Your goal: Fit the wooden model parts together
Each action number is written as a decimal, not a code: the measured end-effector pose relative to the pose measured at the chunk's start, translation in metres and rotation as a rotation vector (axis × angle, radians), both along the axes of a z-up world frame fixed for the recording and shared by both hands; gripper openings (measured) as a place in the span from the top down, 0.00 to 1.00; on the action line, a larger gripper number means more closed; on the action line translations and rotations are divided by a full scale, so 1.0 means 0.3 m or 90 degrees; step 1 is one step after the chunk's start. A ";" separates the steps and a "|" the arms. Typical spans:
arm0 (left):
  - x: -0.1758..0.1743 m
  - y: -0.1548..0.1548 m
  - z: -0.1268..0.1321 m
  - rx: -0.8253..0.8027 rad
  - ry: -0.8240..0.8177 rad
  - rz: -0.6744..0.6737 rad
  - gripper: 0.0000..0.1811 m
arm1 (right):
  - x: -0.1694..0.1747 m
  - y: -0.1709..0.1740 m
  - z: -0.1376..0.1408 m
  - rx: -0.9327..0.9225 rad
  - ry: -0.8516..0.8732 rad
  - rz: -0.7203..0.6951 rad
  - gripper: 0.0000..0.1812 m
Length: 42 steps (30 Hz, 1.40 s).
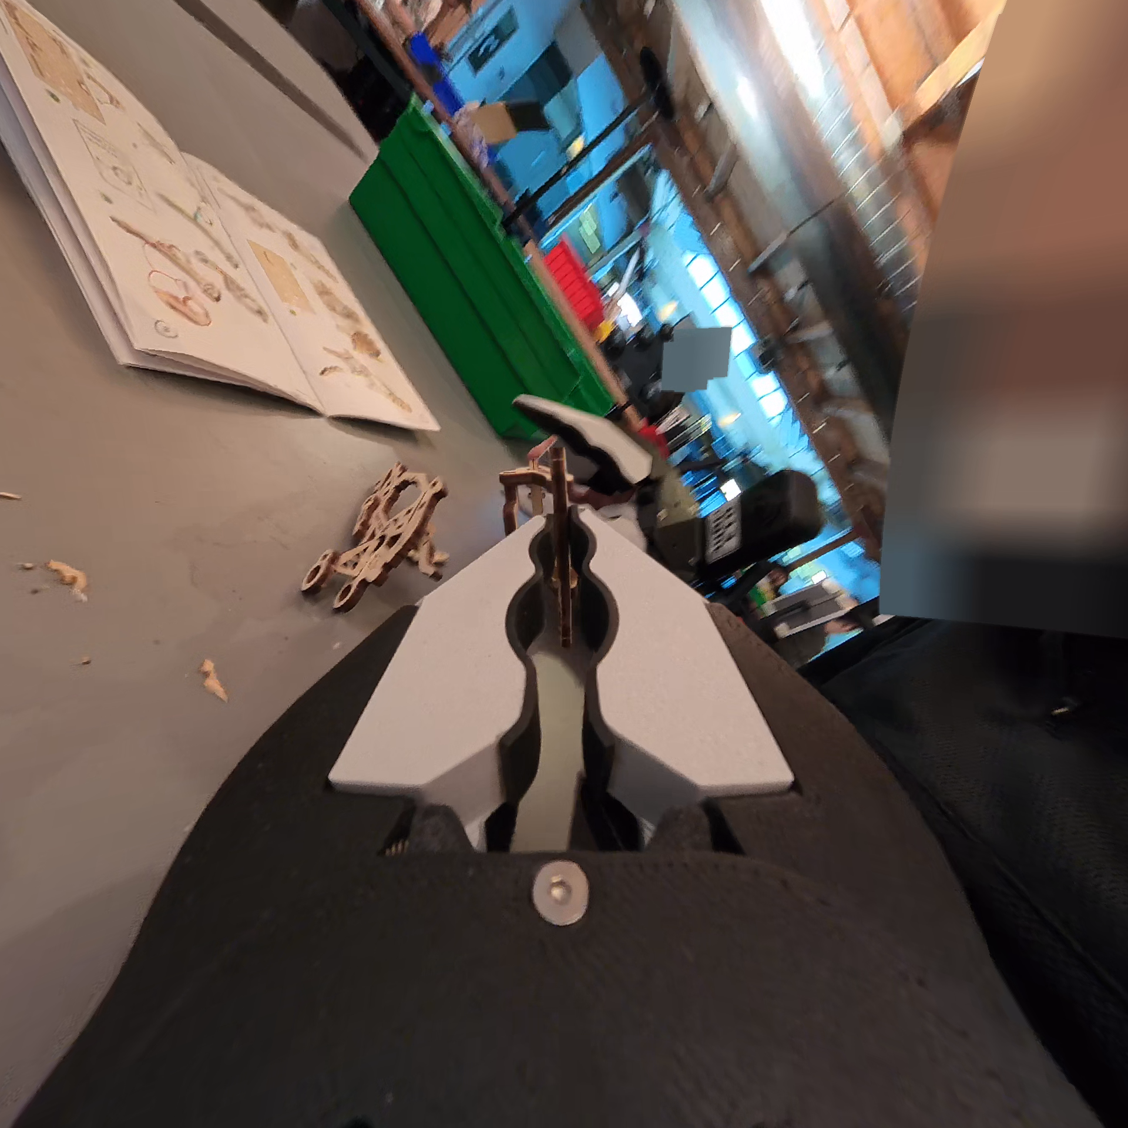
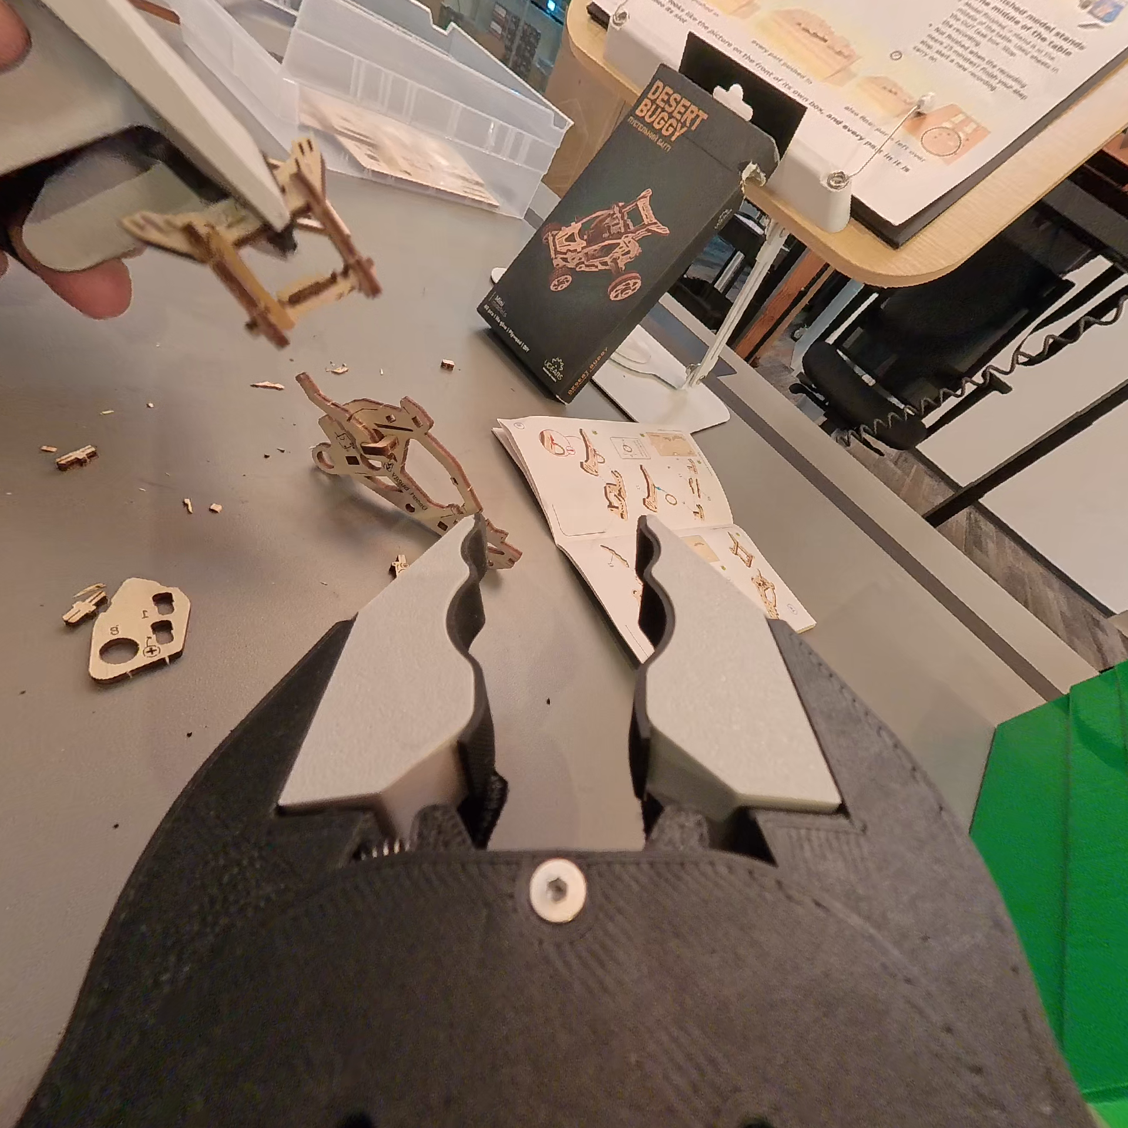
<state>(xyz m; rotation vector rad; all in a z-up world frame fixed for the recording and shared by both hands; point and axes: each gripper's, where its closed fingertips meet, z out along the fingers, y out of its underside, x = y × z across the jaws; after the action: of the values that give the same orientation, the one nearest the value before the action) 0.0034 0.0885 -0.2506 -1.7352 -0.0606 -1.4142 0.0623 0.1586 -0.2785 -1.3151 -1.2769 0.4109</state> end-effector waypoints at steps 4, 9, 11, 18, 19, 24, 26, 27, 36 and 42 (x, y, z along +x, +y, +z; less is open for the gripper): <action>-0.038 0.002 0.065 0.032 -0.100 0.014 1.00 | -0.001 -0.001 -0.001 0.001 -0.001 0.001 0.74; -0.070 -0.007 0.112 0.060 -0.190 0.020 0.99 | -0.001 -0.002 0.001 0.002 0.000 0.002 0.75; -0.081 -0.010 0.122 0.069 -0.212 0.021 0.99 | -0.001 -0.003 0.001 0.003 0.001 0.003 0.75; -0.089 -0.010 0.127 0.074 -0.190 0.029 1.00 | -0.002 -0.007 0.002 0.006 0.001 0.006 0.75; -0.085 -0.008 0.122 0.073 -0.170 0.029 1.00 | -0.002 -0.007 0.002 0.006 0.001 0.006 0.75; -0.058 -0.011 0.112 0.102 -0.039 0.038 0.99 | -0.002 -0.006 0.003 0.005 0.002 0.006 0.75; -0.051 -0.014 0.112 0.114 -0.002 0.035 0.99 | -0.002 -0.006 0.002 0.005 0.002 0.006 0.75; -0.049 -0.015 0.112 0.120 0.014 0.035 1.00 | -0.002 -0.007 0.002 0.005 0.001 0.006 0.75; -0.063 -0.024 0.096 0.115 0.050 0.043 1.00 | -0.003 -0.007 0.001 0.005 0.000 0.007 0.75; -0.073 -0.028 0.087 0.101 0.035 0.042 1.00 | -0.003 -0.007 0.001 0.004 0.000 0.007 0.75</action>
<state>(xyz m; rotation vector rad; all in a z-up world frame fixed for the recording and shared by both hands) -0.0185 0.0801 -0.2244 -1.6263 0.0242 -1.2874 0.0614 0.1566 -0.2781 -1.3032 -1.2850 0.4133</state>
